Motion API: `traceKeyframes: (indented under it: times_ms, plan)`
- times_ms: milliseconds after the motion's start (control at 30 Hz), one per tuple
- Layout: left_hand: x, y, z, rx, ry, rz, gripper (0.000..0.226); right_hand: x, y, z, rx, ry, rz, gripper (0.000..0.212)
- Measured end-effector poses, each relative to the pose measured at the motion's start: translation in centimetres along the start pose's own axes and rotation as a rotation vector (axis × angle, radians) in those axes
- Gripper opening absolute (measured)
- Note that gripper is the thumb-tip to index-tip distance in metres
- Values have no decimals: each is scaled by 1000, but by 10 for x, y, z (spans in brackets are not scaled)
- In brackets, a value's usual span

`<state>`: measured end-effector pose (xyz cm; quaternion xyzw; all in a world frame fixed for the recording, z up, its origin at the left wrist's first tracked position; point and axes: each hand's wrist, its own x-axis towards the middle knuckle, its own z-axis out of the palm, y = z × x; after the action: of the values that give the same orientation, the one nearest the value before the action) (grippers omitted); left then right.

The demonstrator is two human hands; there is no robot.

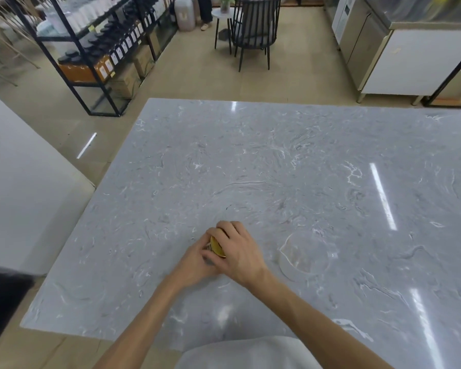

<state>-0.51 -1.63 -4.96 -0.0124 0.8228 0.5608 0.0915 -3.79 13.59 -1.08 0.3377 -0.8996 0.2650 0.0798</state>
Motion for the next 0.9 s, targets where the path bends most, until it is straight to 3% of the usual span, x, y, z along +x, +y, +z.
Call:
traceKeyframes:
  times_ms: [100,200,333,400,467,533,600,700,767,900]
  plan:
    - [-5,1,-37,71,-257,-65,71,-8,15,-3,84,-126,-252,52]
    - [-9,3,-35,97,-284,-54,69,-9,17,0,150,-134,-354,47]
    - [-20,-18,-12,20,-44,-29,69,-14,5,14,161,136,-191,28]
    - [-23,-20,4,110,77,-15,64,-18,-7,20,115,216,-75,20]
    - [-25,-17,15,211,136,-6,57,-17,-20,24,58,217,50,13]
    - [-24,-13,7,234,63,-18,55,-18,-28,25,4,160,118,13]
    - [-15,-5,-18,212,-155,-17,59,-20,-25,18,-41,82,14,21]
    - [-2,12,-42,269,-408,-13,63,-17,-1,1,35,-78,-382,30]
    - [2,14,-36,242,-400,5,60,-8,15,-7,92,-88,-490,30]
    - [-6,-9,-6,219,-163,82,63,-11,18,3,146,66,-360,18]
